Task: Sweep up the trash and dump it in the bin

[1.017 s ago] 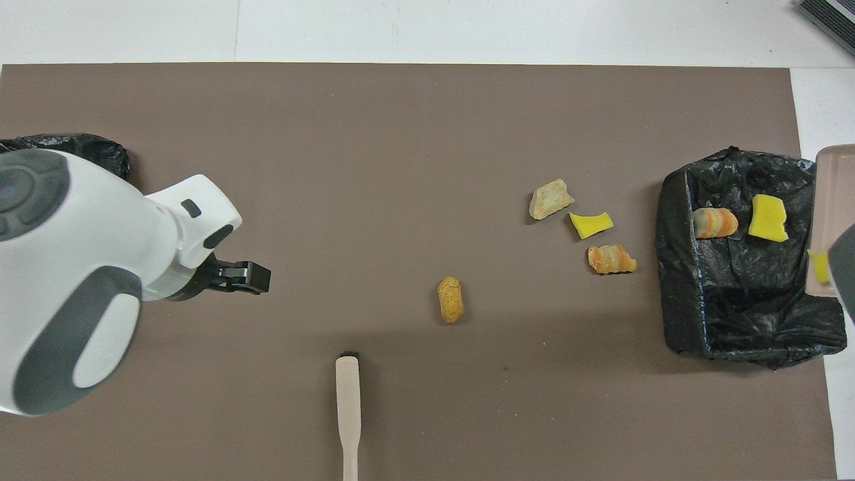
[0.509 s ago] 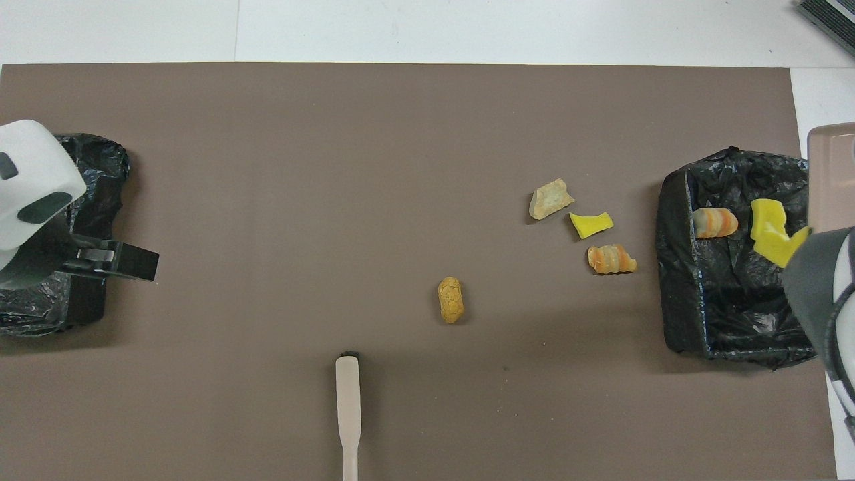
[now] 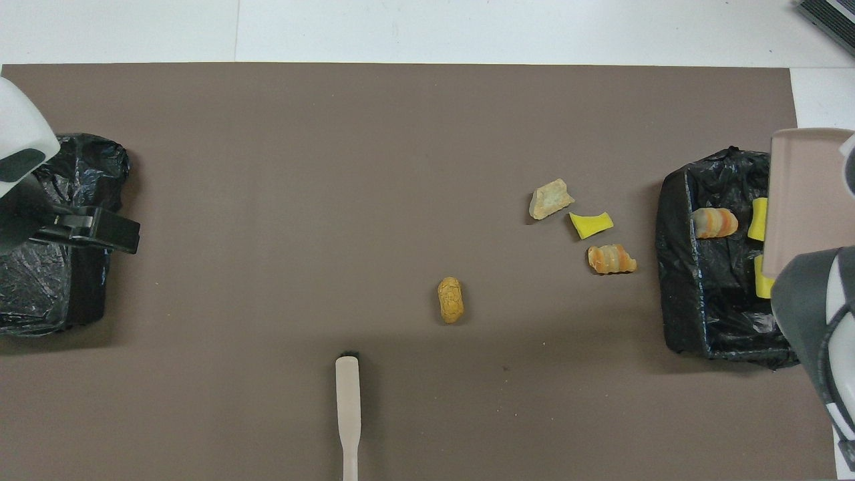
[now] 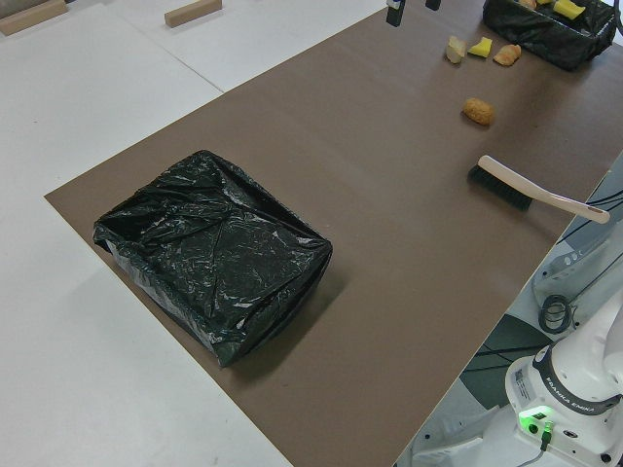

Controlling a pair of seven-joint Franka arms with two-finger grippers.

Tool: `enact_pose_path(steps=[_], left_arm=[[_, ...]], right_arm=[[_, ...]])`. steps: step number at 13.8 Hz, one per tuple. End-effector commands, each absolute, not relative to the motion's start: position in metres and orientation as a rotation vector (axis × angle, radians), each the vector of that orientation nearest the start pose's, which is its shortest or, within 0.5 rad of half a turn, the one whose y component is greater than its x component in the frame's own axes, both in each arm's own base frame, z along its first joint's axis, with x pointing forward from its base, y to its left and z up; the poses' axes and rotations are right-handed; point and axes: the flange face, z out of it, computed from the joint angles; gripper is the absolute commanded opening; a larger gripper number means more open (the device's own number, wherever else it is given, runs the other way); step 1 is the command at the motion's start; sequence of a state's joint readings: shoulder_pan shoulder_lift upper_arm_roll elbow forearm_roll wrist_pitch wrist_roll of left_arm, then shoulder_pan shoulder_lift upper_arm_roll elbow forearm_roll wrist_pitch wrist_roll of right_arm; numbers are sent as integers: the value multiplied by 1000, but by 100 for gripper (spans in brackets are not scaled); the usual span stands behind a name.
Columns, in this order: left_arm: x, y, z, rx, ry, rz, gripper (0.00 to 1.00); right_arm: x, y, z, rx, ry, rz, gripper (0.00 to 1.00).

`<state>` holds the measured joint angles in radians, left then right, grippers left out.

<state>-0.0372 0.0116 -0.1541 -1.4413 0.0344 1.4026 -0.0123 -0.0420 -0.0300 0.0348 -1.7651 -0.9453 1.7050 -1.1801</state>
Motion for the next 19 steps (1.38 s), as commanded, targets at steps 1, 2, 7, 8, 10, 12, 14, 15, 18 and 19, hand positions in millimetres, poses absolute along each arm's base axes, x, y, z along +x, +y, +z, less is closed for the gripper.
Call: enact_pose_path(steps=[1,2,7,8,10,12,14,15,18,19], left_arm=[[534,-95,677,-3058,340,42,100],[531,-95,680,-3060,352,26,100],[516,-79,665,-3058,335,4,100],[517,-79,665,-3059,333,-1,100],[517,-79,665,-3061,331,-3,100],[519,-78,665,-3062,332,-10,100],[518,-79,664,-3061,331,-1,100],[518,-79,664,-3061,331,2,100],[517,-78,664,-3060,326,6,100],[517,-77,664,-3060,324,6,100]], right_arm=[[552,-71,629,1949,1415,-525,0],[550,-67,625,2023,1433,-493,0],[539,-43,606,2535,1252,-278,0],[536,-38,604,2636,1172,-248,0],[532,-22,598,2790,995,-225,0],[534,8,587,2889,868,-207,0],[538,43,576,2986,716,-190,0],[541,60,568,3035,624,-189,0],[554,121,548,3118,452,-123,0],[557,141,542,3151,408,-102,0]])
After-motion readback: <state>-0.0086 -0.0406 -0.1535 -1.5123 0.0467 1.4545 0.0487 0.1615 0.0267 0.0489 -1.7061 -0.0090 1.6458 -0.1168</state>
